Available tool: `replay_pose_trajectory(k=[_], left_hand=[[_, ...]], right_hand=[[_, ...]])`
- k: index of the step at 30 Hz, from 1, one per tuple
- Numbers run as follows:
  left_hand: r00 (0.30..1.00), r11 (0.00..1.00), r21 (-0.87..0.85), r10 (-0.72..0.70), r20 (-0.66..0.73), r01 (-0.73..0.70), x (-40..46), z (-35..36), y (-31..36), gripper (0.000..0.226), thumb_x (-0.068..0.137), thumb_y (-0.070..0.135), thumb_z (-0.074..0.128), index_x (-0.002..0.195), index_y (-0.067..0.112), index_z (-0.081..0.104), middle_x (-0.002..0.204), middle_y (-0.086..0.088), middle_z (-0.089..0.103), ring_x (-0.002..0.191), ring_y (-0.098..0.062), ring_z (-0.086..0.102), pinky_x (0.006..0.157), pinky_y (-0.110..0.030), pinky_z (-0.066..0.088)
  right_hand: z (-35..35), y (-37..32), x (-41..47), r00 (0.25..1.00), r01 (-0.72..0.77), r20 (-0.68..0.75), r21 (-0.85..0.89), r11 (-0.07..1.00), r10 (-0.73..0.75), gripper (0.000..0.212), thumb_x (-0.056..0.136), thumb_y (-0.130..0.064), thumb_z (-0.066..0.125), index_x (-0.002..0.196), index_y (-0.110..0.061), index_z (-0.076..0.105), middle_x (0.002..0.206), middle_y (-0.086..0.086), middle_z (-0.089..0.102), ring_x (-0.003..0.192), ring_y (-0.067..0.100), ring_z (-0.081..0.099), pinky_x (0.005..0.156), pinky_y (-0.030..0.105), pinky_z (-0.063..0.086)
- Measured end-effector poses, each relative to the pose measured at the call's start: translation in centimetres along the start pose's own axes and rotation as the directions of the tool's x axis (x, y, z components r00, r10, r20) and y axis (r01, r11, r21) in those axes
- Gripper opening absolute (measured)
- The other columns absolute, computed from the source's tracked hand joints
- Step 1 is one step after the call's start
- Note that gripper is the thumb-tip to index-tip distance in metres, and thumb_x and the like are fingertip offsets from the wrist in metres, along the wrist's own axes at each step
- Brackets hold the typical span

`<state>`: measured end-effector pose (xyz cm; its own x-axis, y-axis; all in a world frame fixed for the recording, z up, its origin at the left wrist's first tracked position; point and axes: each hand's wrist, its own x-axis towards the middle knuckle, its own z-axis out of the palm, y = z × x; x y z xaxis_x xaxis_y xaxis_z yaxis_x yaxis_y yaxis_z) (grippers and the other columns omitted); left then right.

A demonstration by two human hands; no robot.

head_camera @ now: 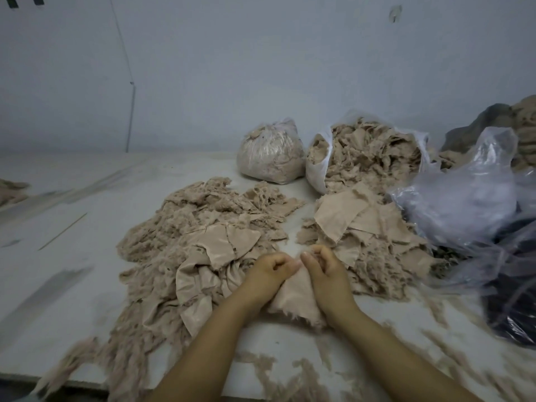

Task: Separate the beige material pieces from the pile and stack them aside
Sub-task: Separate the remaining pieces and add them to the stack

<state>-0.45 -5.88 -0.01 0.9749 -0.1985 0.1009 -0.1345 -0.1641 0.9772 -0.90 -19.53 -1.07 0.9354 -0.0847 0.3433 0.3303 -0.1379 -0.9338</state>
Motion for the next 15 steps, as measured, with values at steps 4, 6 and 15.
replay_pose_trajectory(k=[4,6,15], left_hand=[[0.997,0.995,-0.091,-0.034,-0.073,0.028,0.0,0.1,-0.1,0.036,0.097,0.023,0.052,0.061,0.023,0.047,0.048,0.007,0.036,0.043,-0.009,0.03,0.044,-0.02,0.026],[0.993,1.0,-0.014,0.007,-0.119,-0.009,-0.1,0.1,0.0,0.036,0.097,0.026,0.051,0.062,0.023,0.044,0.056,0.007,0.039,0.055,-0.011,0.036,0.055,-0.027,0.029],[0.9,0.973,0.23,0.128,-0.417,-0.031,-1.3,-1.7,0.3,0.026,0.1,0.02,0.043,0.076,0.01,0.051,0.069,-0.012,0.046,0.065,-0.019,0.046,0.068,-0.034,0.037]], right_hand=[[-0.9,0.0,0.0,0.999,-0.052,0.003,-0.026,0.998,0.052,0.031,0.099,-0.033,0.046,0.072,-0.025,0.06,0.054,-0.01,0.054,0.05,-0.001,0.046,0.051,0.017,0.037],[-1.0,0.1,-0.5,0.985,-0.119,0.133,0.039,0.992,0.113,0.041,0.095,-0.045,0.045,0.061,-0.024,0.056,0.048,-0.013,0.051,0.044,-0.002,0.045,0.046,0.012,0.035],[-2.9,1.3,-2.7,0.957,-0.086,0.269,-0.106,0.991,0.111,0.034,0.093,-0.019,0.06,0.059,-0.022,0.057,0.055,-0.014,0.052,0.057,0.004,0.047,0.059,0.019,0.039]])
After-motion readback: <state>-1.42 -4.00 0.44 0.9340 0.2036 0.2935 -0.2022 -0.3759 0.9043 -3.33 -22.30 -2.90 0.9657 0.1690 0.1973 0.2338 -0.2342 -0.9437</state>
